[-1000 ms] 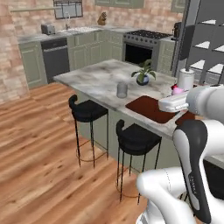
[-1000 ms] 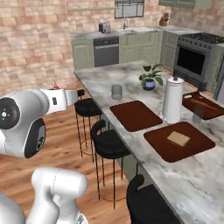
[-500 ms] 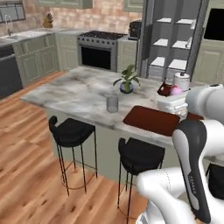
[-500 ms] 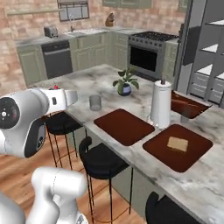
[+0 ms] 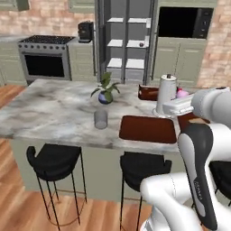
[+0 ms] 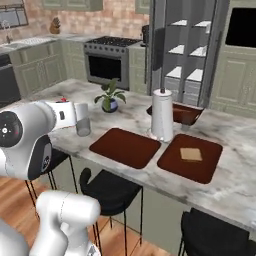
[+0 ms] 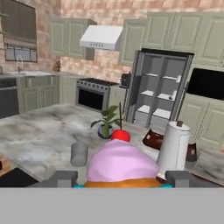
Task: Take the cupcakes from the fridge and place them on the empty tray on the dining counter.
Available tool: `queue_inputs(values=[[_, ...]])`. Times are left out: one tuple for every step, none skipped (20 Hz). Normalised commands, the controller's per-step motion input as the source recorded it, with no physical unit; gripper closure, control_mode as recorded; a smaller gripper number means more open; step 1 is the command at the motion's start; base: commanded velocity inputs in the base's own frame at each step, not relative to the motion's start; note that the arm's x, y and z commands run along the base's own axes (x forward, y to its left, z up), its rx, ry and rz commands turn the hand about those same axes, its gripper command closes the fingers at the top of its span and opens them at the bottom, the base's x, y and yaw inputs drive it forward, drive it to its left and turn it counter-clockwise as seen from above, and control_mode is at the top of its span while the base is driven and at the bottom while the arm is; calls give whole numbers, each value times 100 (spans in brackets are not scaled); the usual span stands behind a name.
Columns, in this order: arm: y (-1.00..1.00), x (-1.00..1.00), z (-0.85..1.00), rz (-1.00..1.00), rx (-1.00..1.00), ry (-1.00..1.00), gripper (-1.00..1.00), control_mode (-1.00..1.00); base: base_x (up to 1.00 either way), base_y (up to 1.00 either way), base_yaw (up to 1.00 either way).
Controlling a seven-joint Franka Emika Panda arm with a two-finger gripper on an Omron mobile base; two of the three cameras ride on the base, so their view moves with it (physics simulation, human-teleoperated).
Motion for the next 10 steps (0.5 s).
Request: queue_inputs(values=[[0,0,0,0,0,0,100,100,44,46,-56],[0,0,0,0,0,0,100,100,45,47,-56],[0,0,0,0,0,0,100,100,44,45,-55],[0,0,0,0,0,0,100,100,44,44,-55],[0,0,0,0,0,0,100,100,42,42,-55],[0,0,0,0,0,0,100,100,42,42,-55],[0,0,0,0,0,0,100,100,41,44,-55],[0,0,0,0,0,0,100,100,41,45,-55],[0,0,0,0,0,0,100,100,40,46,-54],[0,0,0,0,0,0,100,100,38,46,-53]])
